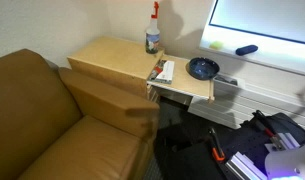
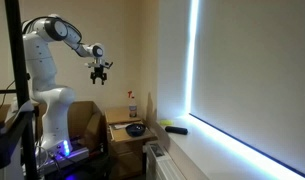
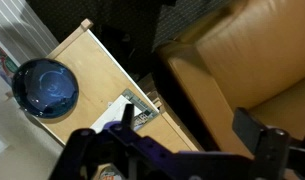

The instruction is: Place the sponge in the bowl

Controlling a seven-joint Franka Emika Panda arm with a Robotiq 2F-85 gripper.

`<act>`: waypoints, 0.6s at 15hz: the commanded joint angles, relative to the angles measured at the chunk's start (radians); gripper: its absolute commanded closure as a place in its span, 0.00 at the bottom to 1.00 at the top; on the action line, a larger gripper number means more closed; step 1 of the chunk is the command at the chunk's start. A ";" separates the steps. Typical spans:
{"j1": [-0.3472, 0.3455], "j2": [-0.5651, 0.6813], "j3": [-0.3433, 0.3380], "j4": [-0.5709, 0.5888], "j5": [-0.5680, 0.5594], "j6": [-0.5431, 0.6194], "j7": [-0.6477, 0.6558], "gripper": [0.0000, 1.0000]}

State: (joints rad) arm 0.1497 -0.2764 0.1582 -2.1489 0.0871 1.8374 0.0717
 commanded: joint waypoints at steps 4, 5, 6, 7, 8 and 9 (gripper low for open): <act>-0.085 -0.005 -0.101 0.035 0.004 0.024 0.001 0.00; -0.108 -0.009 -0.124 0.037 -0.007 0.039 0.008 0.00; -0.137 -0.002 -0.158 0.054 -0.009 0.045 0.010 0.00; -0.168 0.009 -0.193 0.075 -0.013 0.051 0.011 0.00; -0.199 0.024 -0.228 0.104 -0.010 0.052 0.013 0.00; -0.226 0.042 -0.260 0.144 -0.003 0.047 0.017 0.00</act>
State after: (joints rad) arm -0.0076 -0.2810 -0.0407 -2.0899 0.0785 1.8855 0.0792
